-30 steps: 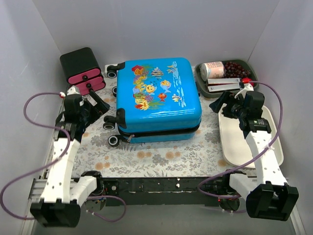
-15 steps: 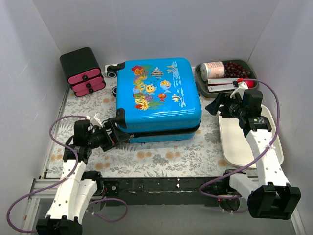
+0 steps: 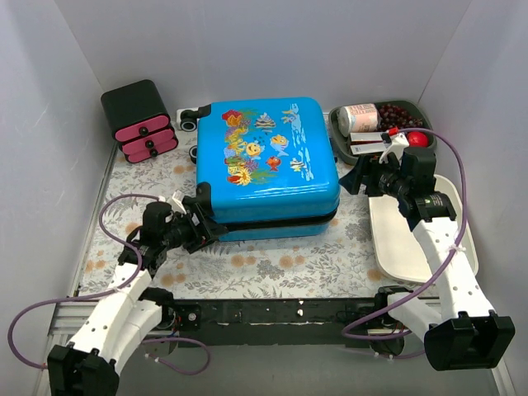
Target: Open, take out, and arrange the luggage
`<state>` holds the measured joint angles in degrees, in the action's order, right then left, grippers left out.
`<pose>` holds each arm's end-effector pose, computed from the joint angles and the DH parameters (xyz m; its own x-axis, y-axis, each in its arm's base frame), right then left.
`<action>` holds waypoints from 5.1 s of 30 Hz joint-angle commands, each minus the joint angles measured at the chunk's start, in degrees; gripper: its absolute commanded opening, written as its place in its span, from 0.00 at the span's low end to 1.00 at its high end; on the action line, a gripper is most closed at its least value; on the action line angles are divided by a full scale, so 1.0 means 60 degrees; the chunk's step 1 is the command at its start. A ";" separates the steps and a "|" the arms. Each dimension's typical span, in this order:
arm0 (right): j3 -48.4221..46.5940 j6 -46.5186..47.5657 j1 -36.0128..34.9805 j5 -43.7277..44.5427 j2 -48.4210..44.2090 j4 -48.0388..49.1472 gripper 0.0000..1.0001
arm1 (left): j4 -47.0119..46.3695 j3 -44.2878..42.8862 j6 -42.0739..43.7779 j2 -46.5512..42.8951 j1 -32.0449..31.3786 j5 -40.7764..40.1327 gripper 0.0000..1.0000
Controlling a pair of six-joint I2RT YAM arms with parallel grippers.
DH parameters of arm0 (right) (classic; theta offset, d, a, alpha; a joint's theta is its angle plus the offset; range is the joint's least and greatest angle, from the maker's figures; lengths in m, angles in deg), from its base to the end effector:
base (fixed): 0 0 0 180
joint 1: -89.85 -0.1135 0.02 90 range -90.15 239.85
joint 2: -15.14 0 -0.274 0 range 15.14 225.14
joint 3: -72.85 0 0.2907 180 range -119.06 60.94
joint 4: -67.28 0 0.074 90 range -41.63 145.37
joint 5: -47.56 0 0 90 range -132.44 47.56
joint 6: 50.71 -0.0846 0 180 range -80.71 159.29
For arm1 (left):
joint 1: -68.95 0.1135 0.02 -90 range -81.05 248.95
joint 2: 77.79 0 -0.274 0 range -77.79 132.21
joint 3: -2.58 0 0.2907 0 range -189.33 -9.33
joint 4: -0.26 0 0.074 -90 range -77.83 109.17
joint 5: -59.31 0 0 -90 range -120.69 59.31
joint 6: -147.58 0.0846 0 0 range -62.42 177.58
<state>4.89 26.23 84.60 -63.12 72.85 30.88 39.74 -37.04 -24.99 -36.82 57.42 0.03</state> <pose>0.2932 0.0569 0.3294 -0.5182 0.1647 -0.8393 -0.2917 0.8884 0.3545 0.2018 -0.0853 0.1904 -0.6288 -0.7417 0.2333 -0.5640 0.2285 -0.7935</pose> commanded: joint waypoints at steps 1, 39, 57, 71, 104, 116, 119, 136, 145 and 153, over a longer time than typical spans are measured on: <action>-0.0414 0.0374 -0.0047 -0.0023 -0.0390 -0.0020 0.81 | -0.1687 0.0339 -0.1267 0.0654 -0.1328 -0.1823 0.67; -0.0414 0.0419 -0.0061 0.0211 -0.1079 -0.0328 0.75 | -0.5621 0.1951 -0.0653 -0.0047 -0.2473 -0.3377 0.31; -0.1102 0.2162 -0.3699 0.2210 -0.0802 -0.0840 0.77 | -0.2942 0.1307 -0.0990 -0.0122 -0.2502 -0.4944 0.00; -0.2023 0.7801 -1.0330 0.8209 0.2098 0.1108 0.91 | -0.1184 0.0663 -0.2059 -0.0033 -0.2561 -0.7563 0.00; -1.1985 1.0233 -1.0345 0.4279 1.1136 -0.1542 0.93 | -0.4023 0.2830 -0.2997 -0.1672 -0.2561 -0.4827 0.00; -1.2176 1.0058 -1.0198 0.4911 1.1987 -0.0944 0.98 | -0.4522 0.3153 -0.2968 -0.1687 -0.2561 -0.4622 0.00; -1.2191 1.0013 -1.0198 0.5059 1.2148 -0.0474 0.95 | -0.4537 0.3109 -0.2939 -0.1584 -0.2561 -0.4607 0.00; -1.1242 0.9737 -1.0593 0.7327 1.1304 0.1369 0.01 | -0.4464 0.3051 -0.3202 -0.1570 -0.2561 -0.5293 0.00; -0.6700 0.9544 -1.1179 0.9995 0.8050 0.6174 0.01 | -0.2386 0.2230 -0.3539 -0.2257 -0.2561 -0.7111 0.00; -0.6127 0.9970 -1.1194 1.1255 0.7506 0.7319 0.01 | -0.0905 0.1702 -0.4373 -0.2243 -0.2561 -0.8634 0.00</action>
<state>-31.75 87.96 16.38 -14.21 127.80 62.94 22.93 -24.97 -49.23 -51.26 39.82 -34.92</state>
